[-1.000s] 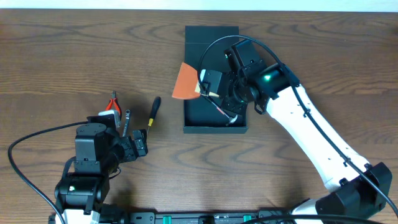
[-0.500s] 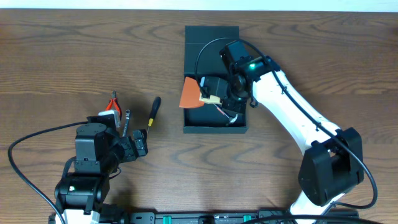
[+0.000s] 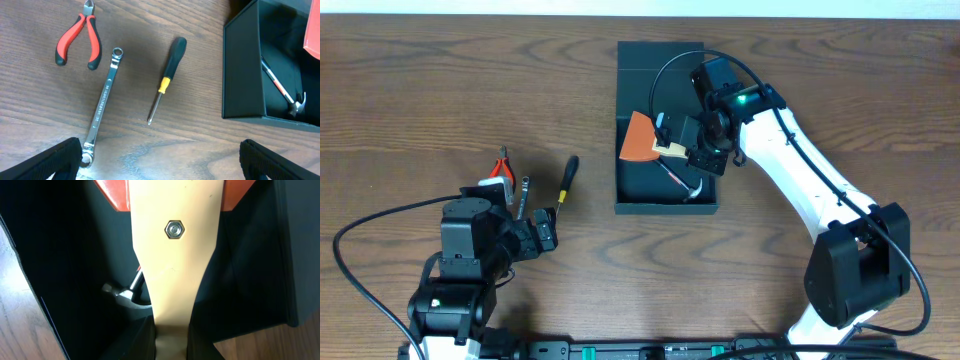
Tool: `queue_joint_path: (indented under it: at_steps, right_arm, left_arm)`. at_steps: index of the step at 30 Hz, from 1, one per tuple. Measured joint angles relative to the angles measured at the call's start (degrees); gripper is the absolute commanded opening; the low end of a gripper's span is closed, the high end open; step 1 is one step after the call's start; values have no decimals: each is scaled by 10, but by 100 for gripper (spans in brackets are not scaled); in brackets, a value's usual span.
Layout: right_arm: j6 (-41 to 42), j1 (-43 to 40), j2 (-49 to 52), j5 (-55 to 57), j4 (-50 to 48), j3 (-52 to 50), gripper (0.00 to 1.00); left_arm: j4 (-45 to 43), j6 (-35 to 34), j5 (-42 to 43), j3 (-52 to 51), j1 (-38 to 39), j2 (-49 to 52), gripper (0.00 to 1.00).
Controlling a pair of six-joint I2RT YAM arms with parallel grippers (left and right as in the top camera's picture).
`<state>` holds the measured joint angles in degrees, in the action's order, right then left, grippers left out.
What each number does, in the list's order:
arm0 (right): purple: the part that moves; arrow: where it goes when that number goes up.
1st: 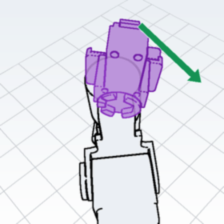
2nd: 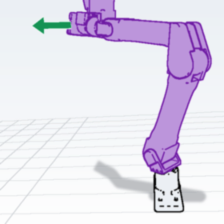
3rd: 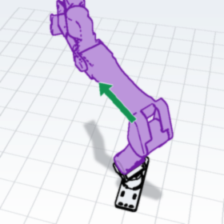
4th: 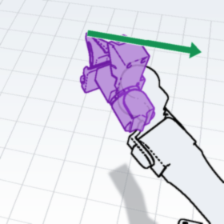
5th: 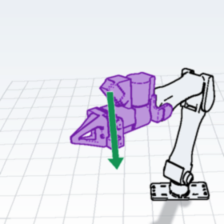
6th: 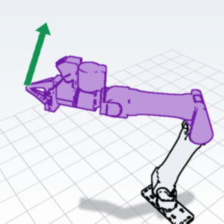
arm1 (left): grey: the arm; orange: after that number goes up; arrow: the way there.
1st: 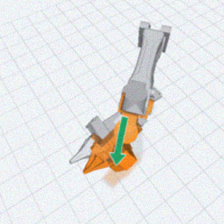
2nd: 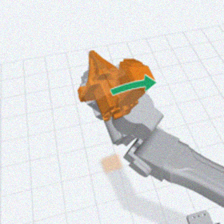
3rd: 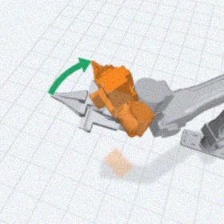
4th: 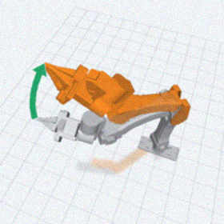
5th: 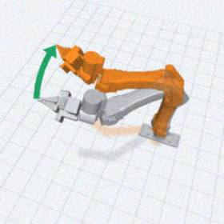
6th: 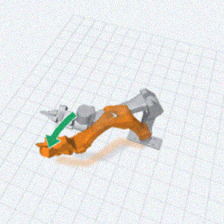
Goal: Pack container
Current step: 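Lower the scraper into the box and open the right gripper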
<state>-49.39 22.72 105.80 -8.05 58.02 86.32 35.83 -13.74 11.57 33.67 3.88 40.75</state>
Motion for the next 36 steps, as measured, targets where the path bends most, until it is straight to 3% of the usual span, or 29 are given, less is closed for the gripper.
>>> queue_joint_path:
  at_steps: [10,22,36]
  right_arm:
    - [24,0,0,-12,-9,0,1]
    - [128,0,0,-14,-36,0,1]
    - [153,0,1,-17,-36,-33,1]
  left_arm:
    - [0,0,0,0,0,0,98]
    - [0,0,0,0,0,0,99]
    - [0,0,0,0,0,0,99]
